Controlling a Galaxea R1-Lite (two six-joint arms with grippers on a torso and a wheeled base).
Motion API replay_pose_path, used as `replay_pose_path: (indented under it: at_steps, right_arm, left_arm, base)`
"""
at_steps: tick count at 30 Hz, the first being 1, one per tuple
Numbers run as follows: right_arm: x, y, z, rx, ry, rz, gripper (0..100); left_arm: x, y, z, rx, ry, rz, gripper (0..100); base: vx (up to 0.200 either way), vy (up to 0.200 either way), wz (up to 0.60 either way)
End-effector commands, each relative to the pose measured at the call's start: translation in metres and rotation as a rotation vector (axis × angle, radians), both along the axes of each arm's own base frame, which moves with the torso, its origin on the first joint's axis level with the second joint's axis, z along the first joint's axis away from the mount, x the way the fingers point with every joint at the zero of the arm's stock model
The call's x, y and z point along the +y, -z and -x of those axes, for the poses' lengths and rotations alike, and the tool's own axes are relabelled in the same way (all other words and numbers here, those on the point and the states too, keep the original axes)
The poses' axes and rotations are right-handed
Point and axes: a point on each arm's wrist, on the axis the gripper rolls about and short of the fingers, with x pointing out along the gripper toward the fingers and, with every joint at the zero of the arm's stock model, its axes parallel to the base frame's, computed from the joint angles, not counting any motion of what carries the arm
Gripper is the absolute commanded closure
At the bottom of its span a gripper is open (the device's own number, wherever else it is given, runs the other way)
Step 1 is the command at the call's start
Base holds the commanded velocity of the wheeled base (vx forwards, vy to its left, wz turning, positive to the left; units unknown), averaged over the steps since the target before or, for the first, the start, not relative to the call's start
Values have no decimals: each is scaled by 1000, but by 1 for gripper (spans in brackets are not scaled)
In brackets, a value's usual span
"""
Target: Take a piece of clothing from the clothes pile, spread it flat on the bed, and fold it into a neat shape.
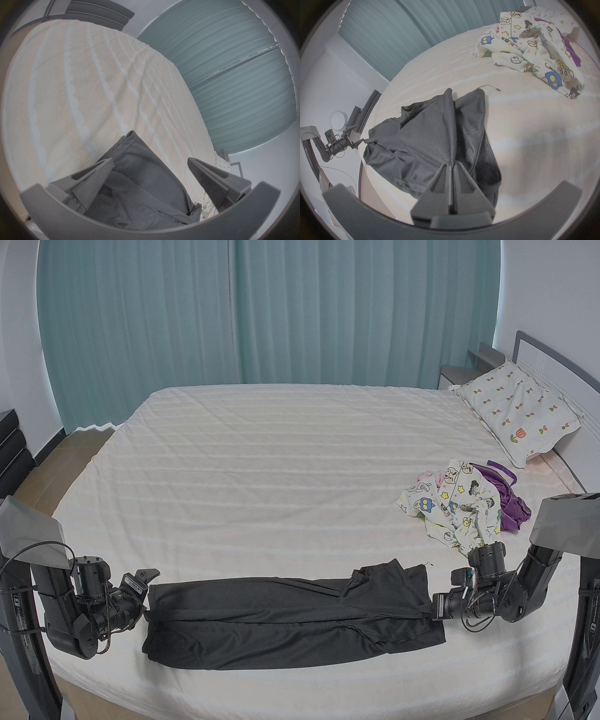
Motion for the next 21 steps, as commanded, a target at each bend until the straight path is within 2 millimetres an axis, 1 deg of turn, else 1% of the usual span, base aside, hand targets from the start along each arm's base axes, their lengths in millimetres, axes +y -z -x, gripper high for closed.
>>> replay_pose_path:
  at_steps: [1, 4, 5, 9, 11, 12, 14, 17, 19, 20, 21]
  right_arm:
    - [-1, -3, 7, 9, -2, 3, 100]
    - [-1, -3, 7, 8, 0, 3, 100]
    - [-1, -3, 6, 8, 1, 2, 0]
    - [-1, -3, 7, 12, 3, 0, 0]
    - [-1, -7, 5, -7, 9, -7, 0]
    - [-1, -15, 3, -37, 18, -20, 0]
    - [-3, -25, 2, -51, 66, -67, 0]
    - [5, -36, 3, -25, 178, -179, 0]
    - [10, -37, 4, -10, 225, -212, 0]
    - [15, -34, 7, 15, 274, -232, 0]
    - [15, -34, 8, 21, 288, -237, 0]
  left_arm:
    - [1, 1, 0, 3, -2, 1, 0]
    - [0, 1, 0, 3, -1, 1, 0]
    - [0, 1, 0, 3, -1, 1, 0]
    - [0, 1, 0, 4, -1, -1, 0]
    - [0, 1, 0, 4, -1, -1, 0]
    - [-1, 1, 0, 6, 2, -1, 0]
    - [-2, 1, 0, 6, 6, -1, 0]
    - [-3, 2, 3, 15, 9, -2, 0]
    - [-4, 3, 4, 19, 14, -6, 0]
    - [-4, 3, 4, 20, 20, -9, 0]
    - [-4, 3, 4, 20, 20, -9, 0]
  base:
    - [0, 0, 0]
    - [0, 0, 0]
    - [0, 0, 0]
    - [0, 0, 0]
    - [0, 0, 0]
    - [0, 0, 0]
    - [0, 0, 0]
    - [0, 0, 0]
    - [0, 0, 0]
    - [0, 0, 0]
    - [0, 0, 0]
